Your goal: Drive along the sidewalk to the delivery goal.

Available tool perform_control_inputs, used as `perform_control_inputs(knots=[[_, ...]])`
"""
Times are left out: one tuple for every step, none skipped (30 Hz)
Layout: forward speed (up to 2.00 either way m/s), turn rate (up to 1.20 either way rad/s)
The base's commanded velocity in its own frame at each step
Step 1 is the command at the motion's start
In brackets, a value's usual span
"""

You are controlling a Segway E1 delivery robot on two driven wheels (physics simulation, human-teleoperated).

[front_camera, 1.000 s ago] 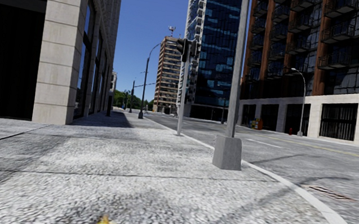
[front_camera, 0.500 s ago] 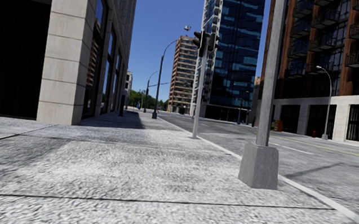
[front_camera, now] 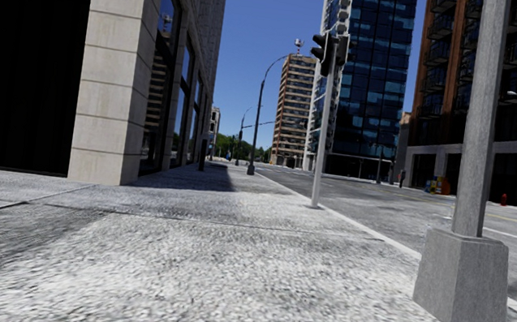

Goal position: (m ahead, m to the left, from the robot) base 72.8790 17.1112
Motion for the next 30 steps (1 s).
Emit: perform_control_inputs(knots=[[1.50, 0.36], [1.50, 0.36], [1.50, 0.36], [1.50, 0.36], [1.50, 0.36], [1.50, 0.36], [1.50, 0.36], [1.66, 0.36], [2.00, 0.21], [2.00, 0.00], [2.00, 0.00], [2.00, 0.00], [2.00, 0.00], [2.00, 0.00], [2.00, 0.00], [2.00, 0.00], [2.00, 0.00], [2.00, 0.00], [2.00, 0.00], [2.00, 0.00], [2.00, 0.00], [2.00, 0.00], [2.00, 0.00], [2.00, 0.00], [2.00, 0.00], [2.00, 0.00], [2.00, 0.00], [2.00, 0.00], [2.00, 0.00], [2.00, 0.00]])
